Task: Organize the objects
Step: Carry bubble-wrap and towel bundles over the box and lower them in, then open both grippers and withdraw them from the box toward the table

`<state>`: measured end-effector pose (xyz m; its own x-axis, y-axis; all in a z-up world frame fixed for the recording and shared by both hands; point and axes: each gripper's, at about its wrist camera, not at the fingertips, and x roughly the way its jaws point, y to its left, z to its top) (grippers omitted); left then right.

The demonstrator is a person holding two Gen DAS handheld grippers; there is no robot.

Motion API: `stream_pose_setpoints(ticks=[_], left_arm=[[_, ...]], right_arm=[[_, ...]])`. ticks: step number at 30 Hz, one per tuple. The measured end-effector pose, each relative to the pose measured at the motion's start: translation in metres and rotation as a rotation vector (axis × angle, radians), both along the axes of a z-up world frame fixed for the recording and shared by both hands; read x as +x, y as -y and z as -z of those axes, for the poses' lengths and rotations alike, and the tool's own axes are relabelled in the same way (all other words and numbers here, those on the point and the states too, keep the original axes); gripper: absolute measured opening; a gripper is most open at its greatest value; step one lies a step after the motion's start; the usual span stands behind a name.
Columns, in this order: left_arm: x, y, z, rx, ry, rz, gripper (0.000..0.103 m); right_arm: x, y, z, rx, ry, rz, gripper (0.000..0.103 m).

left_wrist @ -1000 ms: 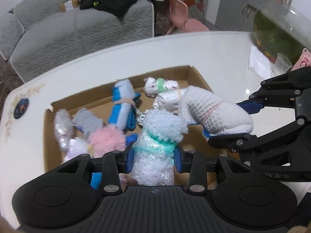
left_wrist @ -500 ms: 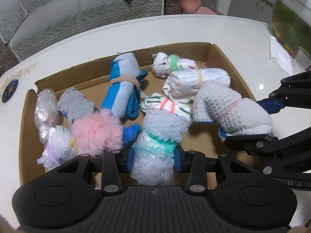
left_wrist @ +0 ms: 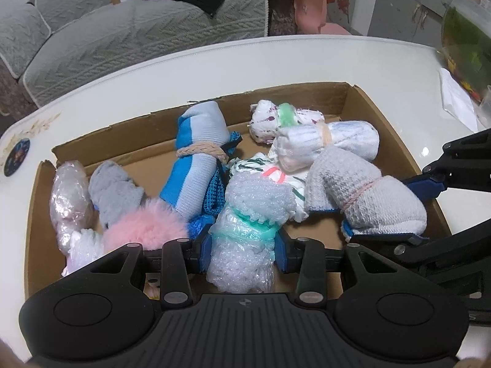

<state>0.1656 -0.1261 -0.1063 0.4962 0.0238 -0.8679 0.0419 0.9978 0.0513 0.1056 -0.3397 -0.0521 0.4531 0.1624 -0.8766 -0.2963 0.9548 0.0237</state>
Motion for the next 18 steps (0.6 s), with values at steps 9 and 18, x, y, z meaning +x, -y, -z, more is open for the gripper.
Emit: stream_pose_setpoints(ticks=[9,18], left_arm=[[0.0027,-0.0003,-0.0006,-0.012,-0.024,-0.001,0.059],[-0.0007,-0.0055,-0.0066,-0.037,-0.062,-0.053,0.076]], right_arm=[[0.0005,-0.0033,-0.0017,-0.004,-0.024,0.015,0.044],[-0.0018,-0.0067,-0.0075,-0.040,-0.022,0.002,0.057]])
